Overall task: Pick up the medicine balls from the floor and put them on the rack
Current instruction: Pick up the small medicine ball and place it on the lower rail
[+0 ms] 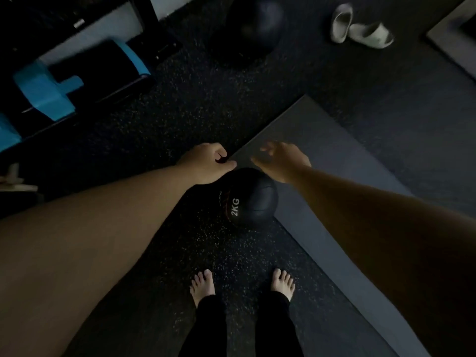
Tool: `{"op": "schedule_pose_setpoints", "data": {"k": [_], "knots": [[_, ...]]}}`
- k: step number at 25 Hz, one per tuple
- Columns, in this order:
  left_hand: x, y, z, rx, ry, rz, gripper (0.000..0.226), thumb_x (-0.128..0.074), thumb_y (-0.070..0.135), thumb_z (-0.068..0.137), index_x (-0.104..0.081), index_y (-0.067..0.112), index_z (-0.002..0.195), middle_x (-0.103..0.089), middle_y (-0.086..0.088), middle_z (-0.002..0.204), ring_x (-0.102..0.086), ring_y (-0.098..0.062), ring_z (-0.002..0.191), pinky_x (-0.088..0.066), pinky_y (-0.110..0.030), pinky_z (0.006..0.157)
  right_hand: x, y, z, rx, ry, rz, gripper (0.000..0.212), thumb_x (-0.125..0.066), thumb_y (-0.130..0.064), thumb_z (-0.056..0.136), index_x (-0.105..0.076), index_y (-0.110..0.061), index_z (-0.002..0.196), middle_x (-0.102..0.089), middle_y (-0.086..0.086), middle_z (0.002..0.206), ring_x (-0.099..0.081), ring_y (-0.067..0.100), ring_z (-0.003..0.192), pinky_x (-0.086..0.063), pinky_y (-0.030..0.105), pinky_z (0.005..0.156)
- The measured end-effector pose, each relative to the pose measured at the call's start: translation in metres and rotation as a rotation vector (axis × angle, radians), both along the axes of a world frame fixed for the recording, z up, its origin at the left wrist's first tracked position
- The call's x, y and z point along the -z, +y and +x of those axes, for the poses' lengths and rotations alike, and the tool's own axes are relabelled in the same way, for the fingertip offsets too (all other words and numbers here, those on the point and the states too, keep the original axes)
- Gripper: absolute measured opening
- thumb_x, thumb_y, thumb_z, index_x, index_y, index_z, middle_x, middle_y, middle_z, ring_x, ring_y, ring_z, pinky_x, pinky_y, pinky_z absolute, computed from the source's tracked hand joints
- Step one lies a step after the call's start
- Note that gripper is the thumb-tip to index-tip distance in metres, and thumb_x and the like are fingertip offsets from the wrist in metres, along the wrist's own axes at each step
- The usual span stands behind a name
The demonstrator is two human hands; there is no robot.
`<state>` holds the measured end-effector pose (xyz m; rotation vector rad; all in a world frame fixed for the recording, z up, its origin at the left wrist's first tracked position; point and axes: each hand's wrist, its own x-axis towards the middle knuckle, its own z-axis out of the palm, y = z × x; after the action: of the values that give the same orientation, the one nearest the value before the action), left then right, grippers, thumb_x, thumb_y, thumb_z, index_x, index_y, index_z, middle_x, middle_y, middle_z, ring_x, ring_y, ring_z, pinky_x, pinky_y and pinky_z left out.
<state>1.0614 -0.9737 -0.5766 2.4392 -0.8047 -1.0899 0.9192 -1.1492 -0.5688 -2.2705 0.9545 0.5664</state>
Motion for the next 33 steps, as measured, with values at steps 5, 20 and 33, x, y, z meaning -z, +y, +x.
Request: {"op": "schedule_pose_setpoints", "data": {"k": [5, 20, 33], "knots": [[0.169, -0.014, -0.003, -0.043, 0.067, 0.082, 0.07, -0.058, 0.079, 0.084, -0.063, 0.032, 0.135, -0.057, 0.0, 0.141, -0.058, -0.019, 0.12, -0.045, -0.035, 0.093, 0.167, -0.022, 0.01, -0.057, 0.1, -0.011, 0.102, -0.043, -0.096, 0.072, -0.045, -0.036, 0.154, -0.045, 0.007, 0.16, -0.044, 0.039, 0.143, -0.044, 0.053, 0.111], [0.339, -0.018, -0.039, -0.573, 0.416, 0.08, 0.124, -0.047, 0.103, 0.053, -0.044, 0.035, 0.156, -0.052, -0.003, 0.157, -0.052, -0.033, 0.138, -0.045, -0.045, 0.097, 0.319, -0.036, 0.006, -0.041, 0.172, 0.056, 0.137, -0.037, -0.114, 0.043, -0.027, -0.043, 0.16, -0.036, 0.009, 0.161, -0.042, 0.045, 0.143, -0.045, 0.058, 0.108], [0.337, 0.016, -0.069, -1.016, 0.687, -0.107, 0.133, -0.06, 0.11, 0.034, -0.063, 0.035, 0.144, -0.07, -0.004, 0.136, -0.066, -0.028, 0.121, -0.055, -0.054, 0.097, 0.323, -0.004, -0.007, 0.272, -0.096, 0.265, 0.13, -0.058, -0.106, 0.039, -0.032, -0.051, 0.154, -0.04, -0.003, 0.156, -0.037, 0.035, 0.146, -0.04, 0.062, 0.113]]}}
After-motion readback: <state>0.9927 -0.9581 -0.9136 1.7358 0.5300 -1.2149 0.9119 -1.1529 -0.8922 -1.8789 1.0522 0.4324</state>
